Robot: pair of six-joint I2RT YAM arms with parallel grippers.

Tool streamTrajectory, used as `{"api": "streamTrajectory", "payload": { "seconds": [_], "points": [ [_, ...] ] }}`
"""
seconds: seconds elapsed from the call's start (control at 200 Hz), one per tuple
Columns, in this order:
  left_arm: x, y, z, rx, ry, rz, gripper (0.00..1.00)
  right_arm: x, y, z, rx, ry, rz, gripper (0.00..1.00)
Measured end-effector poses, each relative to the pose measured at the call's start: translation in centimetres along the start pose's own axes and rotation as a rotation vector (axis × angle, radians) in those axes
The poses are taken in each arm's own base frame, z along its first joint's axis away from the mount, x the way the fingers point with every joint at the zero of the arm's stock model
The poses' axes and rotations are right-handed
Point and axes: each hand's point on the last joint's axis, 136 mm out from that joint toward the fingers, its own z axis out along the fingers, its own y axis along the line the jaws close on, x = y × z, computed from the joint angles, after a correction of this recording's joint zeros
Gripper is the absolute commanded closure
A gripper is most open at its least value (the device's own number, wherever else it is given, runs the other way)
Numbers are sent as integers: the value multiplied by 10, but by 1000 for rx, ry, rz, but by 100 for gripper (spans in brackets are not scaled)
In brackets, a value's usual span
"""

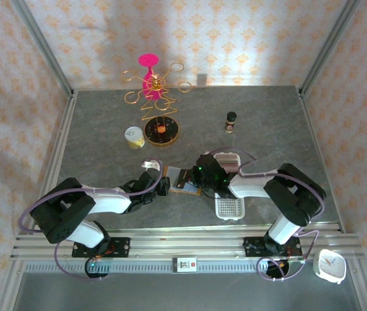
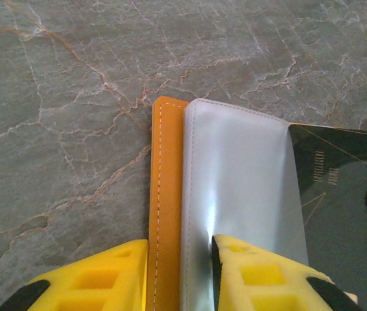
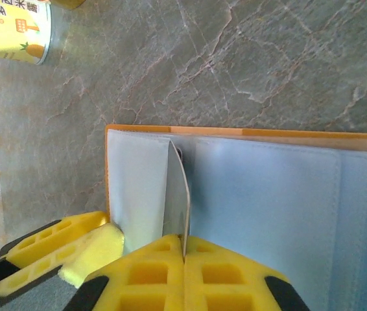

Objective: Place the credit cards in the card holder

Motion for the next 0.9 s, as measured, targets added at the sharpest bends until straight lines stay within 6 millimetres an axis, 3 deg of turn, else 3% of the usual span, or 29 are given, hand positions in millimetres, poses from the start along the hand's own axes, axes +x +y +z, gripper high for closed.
{"api": "streamTrajectory", "payload": {
  "seconds": [0.526,0.716,0.901],
  "points": [
    [0,2,-1,-2,-11,-2,68,0,1,5,39,27,-42,100],
    [0,3,-2,-5,-13,0,75,1,1,3,41,30,-44,100],
    [0,3,-2,-6,-14,-1,75,1,0,-1,47,30,-44,100]
  ]
}}
